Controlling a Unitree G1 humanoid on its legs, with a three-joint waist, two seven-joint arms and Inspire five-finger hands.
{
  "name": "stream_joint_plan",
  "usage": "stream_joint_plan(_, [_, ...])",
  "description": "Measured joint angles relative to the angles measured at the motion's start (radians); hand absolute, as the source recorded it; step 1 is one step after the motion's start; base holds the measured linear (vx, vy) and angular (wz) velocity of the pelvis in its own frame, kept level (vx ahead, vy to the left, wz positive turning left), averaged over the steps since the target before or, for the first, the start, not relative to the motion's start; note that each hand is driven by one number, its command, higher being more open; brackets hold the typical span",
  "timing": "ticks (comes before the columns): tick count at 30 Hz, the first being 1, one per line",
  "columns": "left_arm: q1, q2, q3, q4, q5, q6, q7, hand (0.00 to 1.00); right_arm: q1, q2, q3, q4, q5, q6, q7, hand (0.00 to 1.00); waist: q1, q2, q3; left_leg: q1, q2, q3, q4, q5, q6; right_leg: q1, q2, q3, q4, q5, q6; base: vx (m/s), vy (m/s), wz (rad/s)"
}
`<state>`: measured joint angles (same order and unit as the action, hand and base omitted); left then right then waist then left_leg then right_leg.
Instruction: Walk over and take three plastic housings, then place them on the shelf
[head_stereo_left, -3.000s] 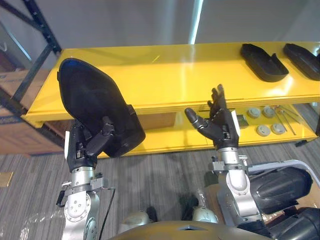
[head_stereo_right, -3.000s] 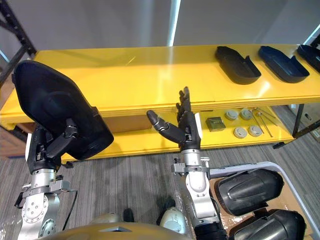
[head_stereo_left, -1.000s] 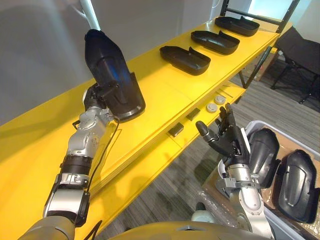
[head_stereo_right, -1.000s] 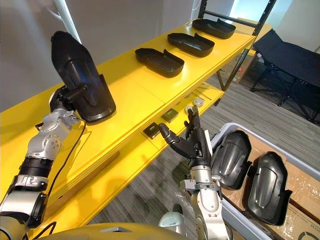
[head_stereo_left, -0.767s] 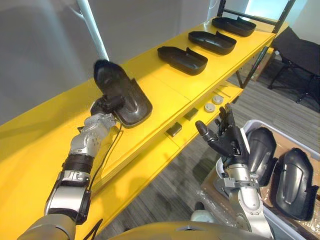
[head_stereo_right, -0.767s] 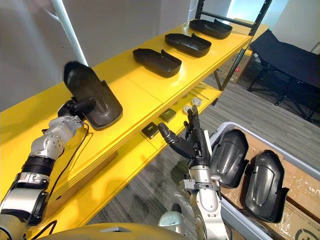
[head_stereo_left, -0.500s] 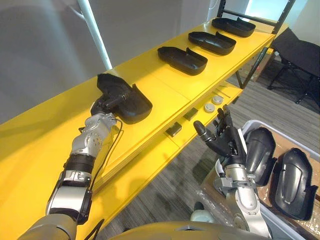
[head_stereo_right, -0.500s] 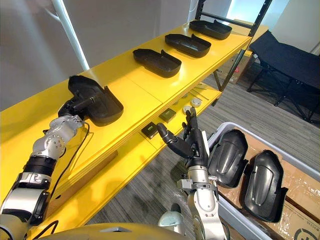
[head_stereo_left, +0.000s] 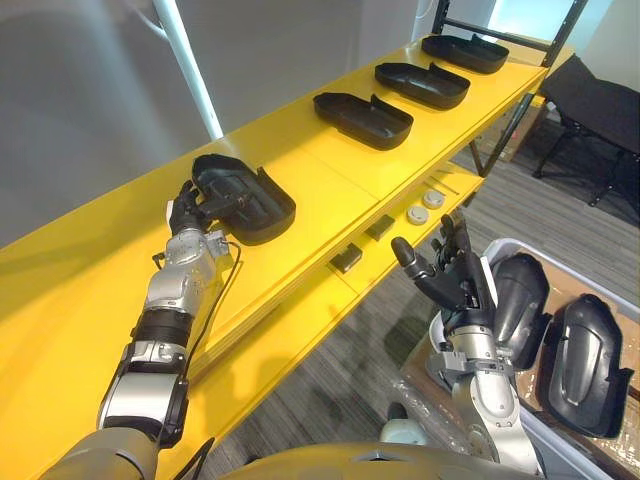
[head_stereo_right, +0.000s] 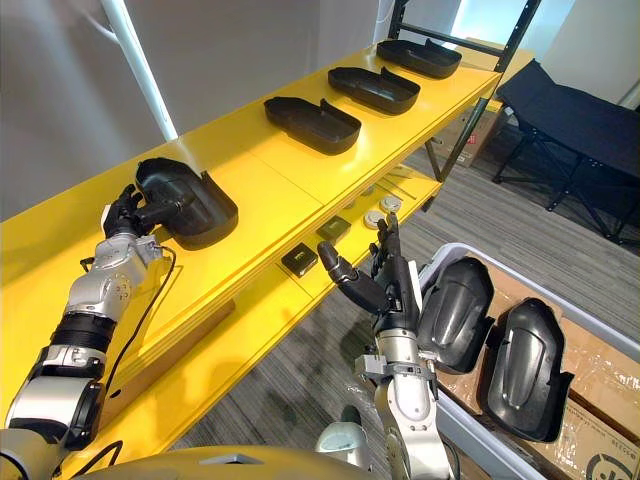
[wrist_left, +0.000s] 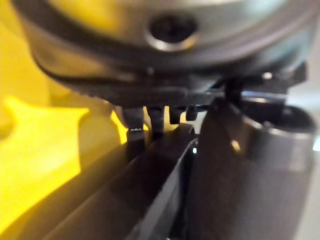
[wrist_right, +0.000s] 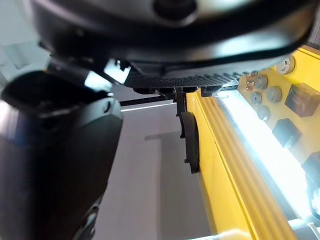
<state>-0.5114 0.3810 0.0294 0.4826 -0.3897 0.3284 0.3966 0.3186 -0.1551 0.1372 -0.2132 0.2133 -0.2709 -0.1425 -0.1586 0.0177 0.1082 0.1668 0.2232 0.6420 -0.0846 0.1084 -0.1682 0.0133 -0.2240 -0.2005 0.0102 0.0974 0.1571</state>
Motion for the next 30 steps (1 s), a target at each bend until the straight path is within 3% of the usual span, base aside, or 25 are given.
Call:
stream_joint_plan(7, [-0.079,0.053,-0.001,0.084,0.244,0.085,-0.095,1.0,-0.061,-0.008,0.072,-0.001,0.015,0.005,-0.04,1.0,0.006,0.004,0.002,-0.002,0.0,-0.005,0.0,0.003,0.001,0.0,0.0,-0.002,0.0,0.0,0.0,0.0,0.0,0.0])
stream_joint_plan(12, [-0.089,0.109,-0.004,0.105,0.237,0.081,-0.091,1.0,-0.07,-0.008,0.08,-0.001,0.03,0.005,-0.064,1.0,0.015,0.01,0.005,-0.002,0.0,-0.011,0.0,0.005,0.002,0.002,0.0,-0.006,0.0,0.0,0.0,0.0,0.0,0.02])
stream_joint_plan(17, [-0.09,0.148,-0.006,0.104,-0.01,-0.017,-0.075,1.0,-0.077,-0.006,0.093,0.0,0.031,0.003,-0.046,1.0,0.022,0.012,0.005,-0.005,0.0,-0.024,0.0,0.009,0.005,0.01,-0.002,-0.02,0.001,0.0,-0.001,0.0,0.0,0.08])
stream_joint_plan(21, [-0.089,0.147,-0.016,0.008,-0.226,-0.105,-0.089,1.0,-0.08,-0.005,0.111,0.001,0.099,-0.003,0.053,1.0,0.026,0.013,0.005,-0.016,0.001,-0.053,0.0,0.016,0.009,0.021,-0.005,-0.048,0.0,-0.002,-0.003,0.0,-0.005,0.2])
stream_joint_plan(26, [-0.084,0.147,-0.04,-0.407,-0.604,-0.259,-0.229,1.0,-0.146,-0.037,0.154,0.001,0.107,-0.007,0.138,1.0,0.062,0.015,0.004,-0.023,0.001,-0.085,0.0,0.023,0.011,0.035,-0.009,-0.074,0.0,-0.003,-0.004,0.01,0.001,0.16])
stream_joint_plan(27, [-0.081,0.144,-0.052,-0.551,-0.679,-0.314,-0.273,1.0,-0.206,-0.052,0.184,0.001,0.108,-0.013,0.159,1.0,0.065,0.022,-0.001,-0.022,0.001,-0.098,-0.001,0.024,0.012,0.046,-0.01,-0.088,0.0,-0.003,-0.005,0.01,0.004,0.16])
stream_joint_plan(30, [-0.05,0.126,-0.053,-0.68,-0.711,-0.37,-0.316,1.0,-0.285,-0.057,0.213,0.002,0.112,-0.02,0.201,1.0,0.074,0.042,-0.014,-0.026,0.001,-0.118,-0.004,0.028,0.014,0.06,-0.012,-0.111,-0.002,-0.005,-0.006,0.0,0.001,0.24])
